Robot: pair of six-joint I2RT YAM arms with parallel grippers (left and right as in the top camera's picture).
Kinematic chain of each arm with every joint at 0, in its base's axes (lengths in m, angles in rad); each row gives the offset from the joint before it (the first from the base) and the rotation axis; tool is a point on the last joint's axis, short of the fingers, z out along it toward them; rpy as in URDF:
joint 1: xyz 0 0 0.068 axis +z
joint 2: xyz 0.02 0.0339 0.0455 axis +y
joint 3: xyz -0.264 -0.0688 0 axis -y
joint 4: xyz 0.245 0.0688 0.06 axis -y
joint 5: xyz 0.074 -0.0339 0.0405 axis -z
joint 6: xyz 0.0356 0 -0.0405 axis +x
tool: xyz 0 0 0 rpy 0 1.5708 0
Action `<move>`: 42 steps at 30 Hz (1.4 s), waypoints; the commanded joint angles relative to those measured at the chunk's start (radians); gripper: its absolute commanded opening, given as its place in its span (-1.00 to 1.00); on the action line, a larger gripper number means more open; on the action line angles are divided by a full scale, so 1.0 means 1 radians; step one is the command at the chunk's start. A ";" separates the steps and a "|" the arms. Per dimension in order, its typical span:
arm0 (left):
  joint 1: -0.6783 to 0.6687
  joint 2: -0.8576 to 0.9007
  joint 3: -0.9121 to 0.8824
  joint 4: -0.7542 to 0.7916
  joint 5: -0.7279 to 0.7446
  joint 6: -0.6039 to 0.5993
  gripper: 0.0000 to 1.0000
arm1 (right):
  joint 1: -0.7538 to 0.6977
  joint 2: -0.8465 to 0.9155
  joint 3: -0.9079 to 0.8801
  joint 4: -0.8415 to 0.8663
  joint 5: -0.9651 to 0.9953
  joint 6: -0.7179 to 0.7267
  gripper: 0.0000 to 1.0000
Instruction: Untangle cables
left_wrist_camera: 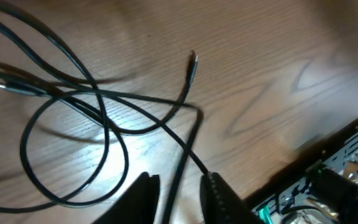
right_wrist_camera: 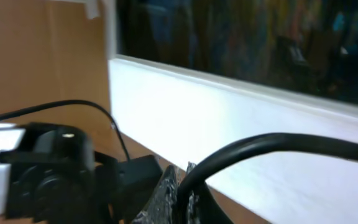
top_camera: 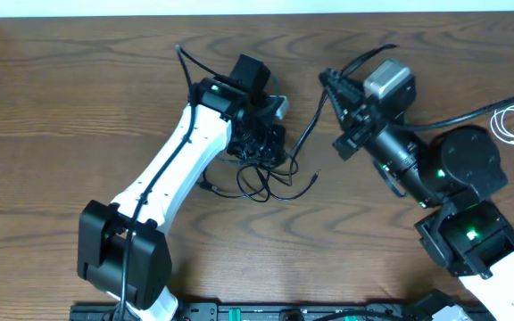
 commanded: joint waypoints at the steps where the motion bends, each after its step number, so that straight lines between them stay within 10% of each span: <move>1: -0.008 0.027 -0.001 0.001 -0.005 0.026 -0.33 | -0.046 -0.002 0.021 -0.014 0.026 0.099 -0.98; 12: -0.005 0.126 -0.001 0.013 -0.005 0.030 -0.07 | -0.202 -0.002 0.021 -0.233 -0.020 0.286 -0.98; 18: 0.043 0.127 0.009 0.065 -0.004 -0.027 0.52 | -0.221 -0.002 0.021 -0.442 -0.075 0.285 -0.98; 34: 0.357 0.049 0.082 0.116 0.054 -0.316 0.58 | -0.519 0.097 0.021 -0.772 -0.076 0.285 -0.98; 35: 0.370 0.049 0.082 0.116 0.054 -0.315 0.86 | -0.541 0.115 0.021 -0.779 -0.076 0.285 -0.98; 42: 0.406 0.049 0.082 0.117 0.039 -0.315 0.93 | -0.662 0.275 0.021 -0.820 -0.109 0.286 -0.98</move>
